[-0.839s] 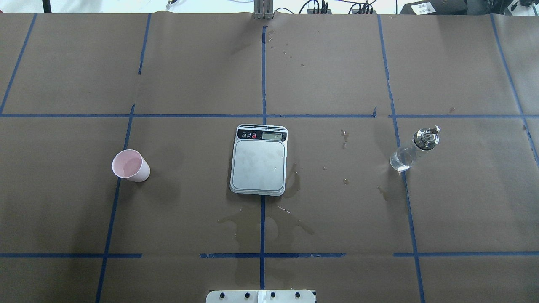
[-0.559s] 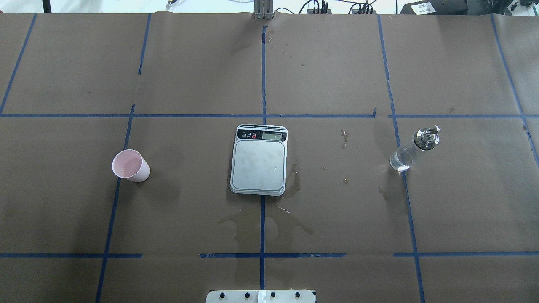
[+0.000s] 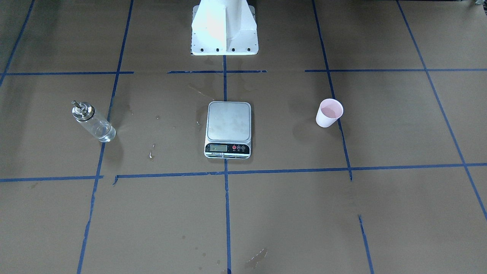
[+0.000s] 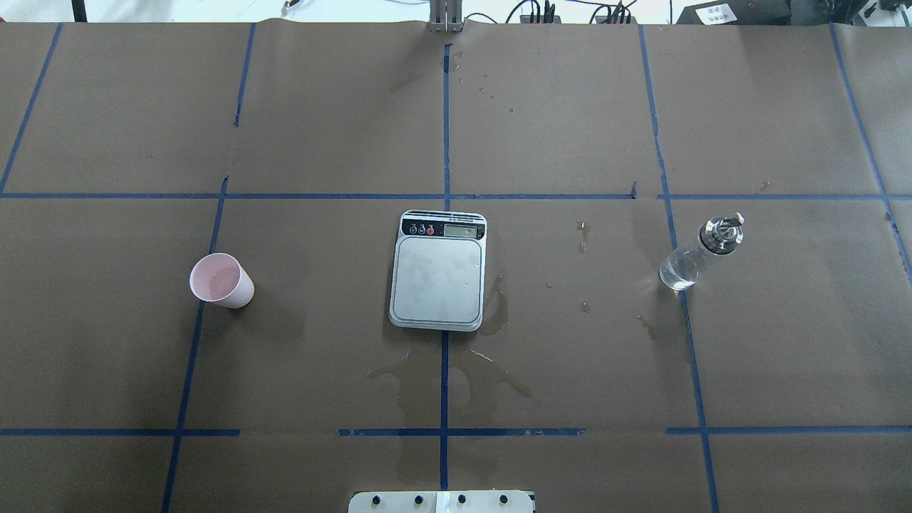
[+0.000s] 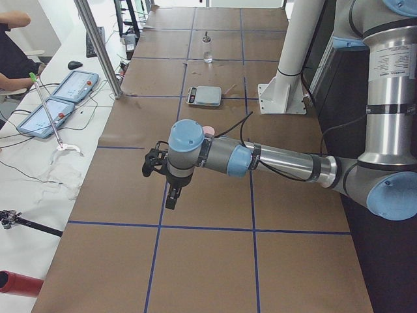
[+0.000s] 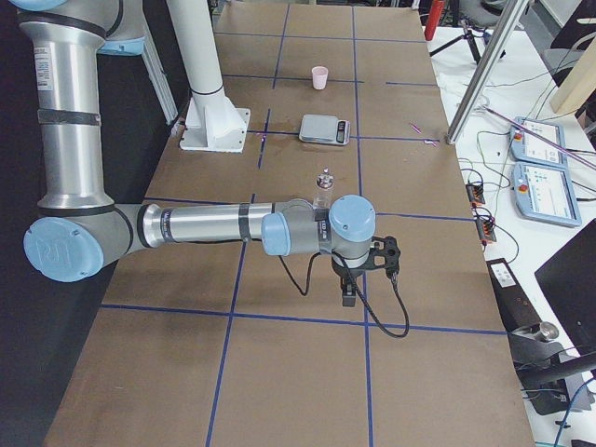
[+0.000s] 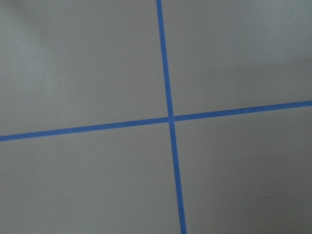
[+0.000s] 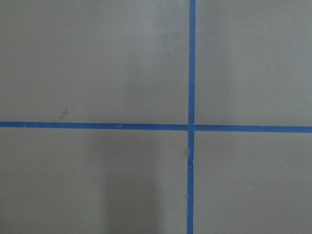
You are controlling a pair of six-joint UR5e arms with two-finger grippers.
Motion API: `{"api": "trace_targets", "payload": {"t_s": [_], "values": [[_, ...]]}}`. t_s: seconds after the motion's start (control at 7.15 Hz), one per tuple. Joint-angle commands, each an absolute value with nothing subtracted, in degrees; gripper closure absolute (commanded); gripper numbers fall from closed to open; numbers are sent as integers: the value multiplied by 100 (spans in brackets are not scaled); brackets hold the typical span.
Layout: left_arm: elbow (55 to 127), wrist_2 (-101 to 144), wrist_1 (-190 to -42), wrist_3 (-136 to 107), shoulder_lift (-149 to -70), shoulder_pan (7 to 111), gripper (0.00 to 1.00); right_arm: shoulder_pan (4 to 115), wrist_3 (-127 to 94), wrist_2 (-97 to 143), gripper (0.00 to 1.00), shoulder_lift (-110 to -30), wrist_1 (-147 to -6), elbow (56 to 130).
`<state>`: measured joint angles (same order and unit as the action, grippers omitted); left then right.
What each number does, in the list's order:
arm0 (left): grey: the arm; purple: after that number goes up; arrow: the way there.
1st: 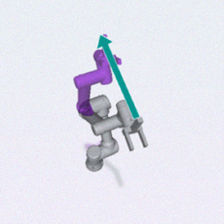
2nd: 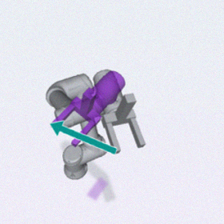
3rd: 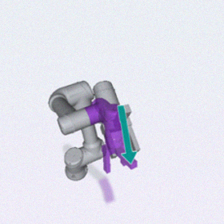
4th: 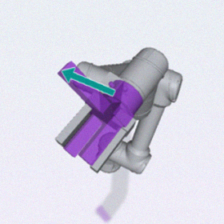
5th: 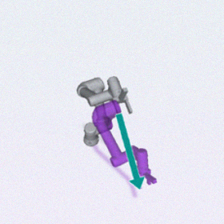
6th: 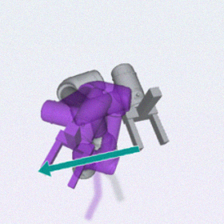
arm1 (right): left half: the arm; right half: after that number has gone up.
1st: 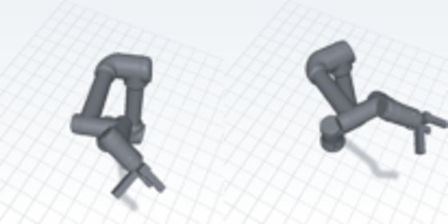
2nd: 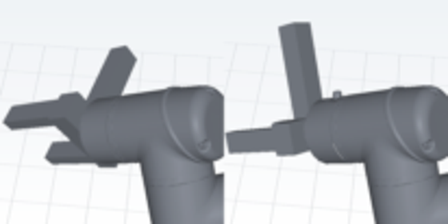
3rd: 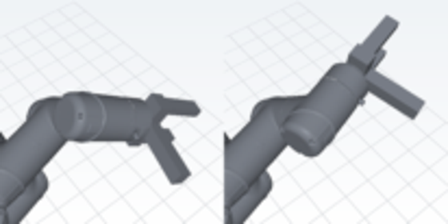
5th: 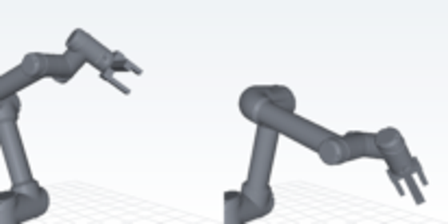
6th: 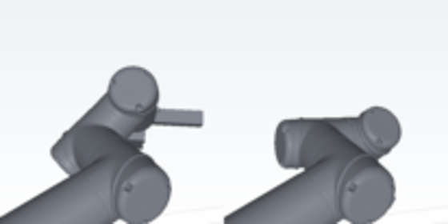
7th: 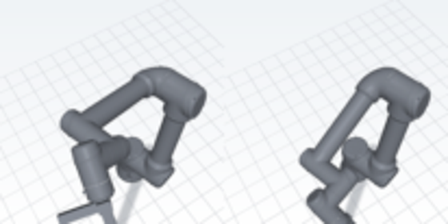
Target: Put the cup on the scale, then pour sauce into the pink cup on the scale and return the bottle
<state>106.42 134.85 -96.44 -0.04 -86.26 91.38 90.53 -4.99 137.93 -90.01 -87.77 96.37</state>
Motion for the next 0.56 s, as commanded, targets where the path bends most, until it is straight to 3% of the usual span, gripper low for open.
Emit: {"api": "trace_targets", "payload": {"t_s": [0.0, 0.42], "values": [[11170, 13771, -9791, -122, -8701, 8713, 0, 9044, -501, 13799, 0, -8983, -8763, 9861], [11477, 14186, -10489, -3203, -8842, 7127, 0, 9009, -509, 13807, 0, -8982, -8763, 9844]]}}
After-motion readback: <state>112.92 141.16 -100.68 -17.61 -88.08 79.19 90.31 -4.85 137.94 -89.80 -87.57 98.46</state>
